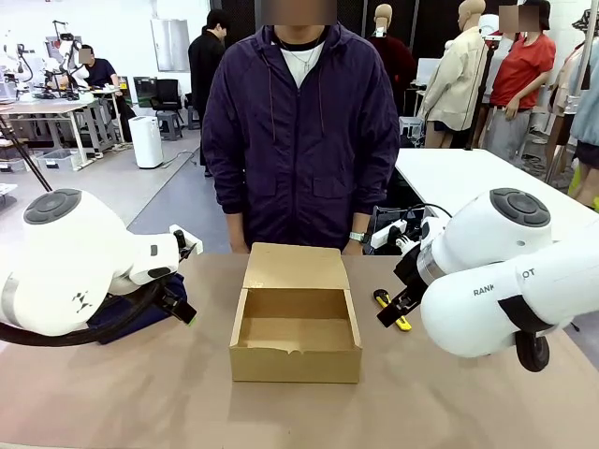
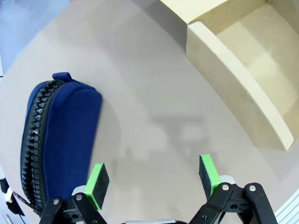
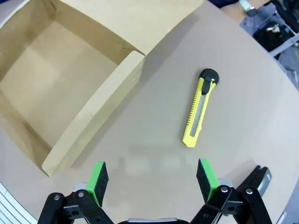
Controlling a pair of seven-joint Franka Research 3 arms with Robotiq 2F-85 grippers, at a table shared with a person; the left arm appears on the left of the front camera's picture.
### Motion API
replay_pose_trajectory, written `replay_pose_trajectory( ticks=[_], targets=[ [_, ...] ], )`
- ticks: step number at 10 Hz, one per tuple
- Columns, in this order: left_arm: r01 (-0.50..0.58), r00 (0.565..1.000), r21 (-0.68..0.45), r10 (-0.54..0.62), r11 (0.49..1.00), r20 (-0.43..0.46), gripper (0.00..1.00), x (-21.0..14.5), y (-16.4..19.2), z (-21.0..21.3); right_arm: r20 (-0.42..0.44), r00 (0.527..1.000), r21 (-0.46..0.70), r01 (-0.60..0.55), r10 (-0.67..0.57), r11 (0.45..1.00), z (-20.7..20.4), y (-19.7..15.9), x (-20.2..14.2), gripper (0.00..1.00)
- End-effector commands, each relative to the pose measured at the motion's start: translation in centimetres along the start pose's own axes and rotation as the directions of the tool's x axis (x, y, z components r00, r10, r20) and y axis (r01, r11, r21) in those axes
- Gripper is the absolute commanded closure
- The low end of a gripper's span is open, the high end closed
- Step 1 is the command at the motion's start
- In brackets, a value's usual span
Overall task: Pack the items into the box.
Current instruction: Pick up the item indicated by the person and place it inside the Mailer Box.
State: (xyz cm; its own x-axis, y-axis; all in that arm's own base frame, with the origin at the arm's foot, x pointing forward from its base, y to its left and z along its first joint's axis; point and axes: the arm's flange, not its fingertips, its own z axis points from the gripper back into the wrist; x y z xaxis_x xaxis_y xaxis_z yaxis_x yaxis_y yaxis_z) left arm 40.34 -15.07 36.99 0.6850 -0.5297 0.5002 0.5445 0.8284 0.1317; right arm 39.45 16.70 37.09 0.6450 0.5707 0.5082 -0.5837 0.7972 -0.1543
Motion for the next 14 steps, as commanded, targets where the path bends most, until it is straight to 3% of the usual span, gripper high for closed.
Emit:
replay_pose_trajectory(
  ticks=[1,2,3,4,5,6,7,8,10,12,13,14],
  targets=[
    [0.000,1.000,0.000,0.000,1.000,0.000,0.00,0.0,0.0,0.0,0.000,1.000,0.000,0.001,-0.001,1.000,0.0,0.0,0.0,0.00],
    [0.000,1.000,0.000,0.000,1.000,0.000,0.00,0.0,0.0,0.0,0.000,1.000,0.000,0.000,0.000,1.000,0.0,0.0,0.0,0.00],
    [0.000,1.000,0.000,0.000,1.000,0.000,0.00,0.0,0.0,0.0,-0.028,0.999,0.089,0.038,-0.036,0.995,0.1,-0.3,0.0,0.00],
    [-0.013,0.999,-0.113,0.009,0.994,-0.037,0.00,0.5,0.1,1.0,-0.062,0.995,0.131,0.090,-0.083,0.987,0.7,-0.8,0.3,0.00],
    [-0.192,0.965,-0.191,0.150,0.963,-0.213,0.00,1.9,0.1,2.6,-0.085,0.988,0.250,0.149,-0.131,0.957,2.3,-1.7,1.0,0.00],
    [-0.249,0.957,-0.290,0.189,0.924,-0.220,0.00,2.8,0.2,4.2,-0.113,0.963,0.301,0.268,-0.245,0.915,3.7,-3.2,1.8,0.00],
    [-0.276,0.955,-0.460,0.186,0.844,-0.232,0.00,3.1,0.9,6.5,-0.143,0.921,0.357,0.389,-0.362,0.849,5.9,-4.8,2.4,0.00],
    [-0.342,0.940,-0.583,0.276,0.737,-0.202,0.00,3.3,2.8,9.0,-0.142,0.907,0.524,0.408,-0.396,0.748,8.4,-6.7,2.4,0.00],
    [-0.383,0.880,-0.744,0.461,0.547,-0.114,0.00,0.5,8.5,14.9,-0.097,0.830,0.676,0.460,-0.550,0.575,13.3,-12.4,-0.1,0.00],
    [-0.530,0.665,-0.702,0.746,0.475,0.003,0.00,-6.9,16.2,20.6,-0.039,0.627,0.652,0.606,-0.778,0.455,17.4,-19.3,-6.3,0.00],
    [-0.593,0.536,-0.695,0.844,0.407,0.037,0.00,-11.1,19.2,22.3,-0.017,0.521,0.649,0.655,-0.853,0.387,18.9,-21.7,-9.6,0.00],
    [-0.648,0.380,-0.698,0.924,0.303,0.048,0.00,-16.1,22.1,23.0,0.016,0.394,0.653,0.692,-0.919,0.309,20.1,-23.8,-13.3,0.00]
  ],
)
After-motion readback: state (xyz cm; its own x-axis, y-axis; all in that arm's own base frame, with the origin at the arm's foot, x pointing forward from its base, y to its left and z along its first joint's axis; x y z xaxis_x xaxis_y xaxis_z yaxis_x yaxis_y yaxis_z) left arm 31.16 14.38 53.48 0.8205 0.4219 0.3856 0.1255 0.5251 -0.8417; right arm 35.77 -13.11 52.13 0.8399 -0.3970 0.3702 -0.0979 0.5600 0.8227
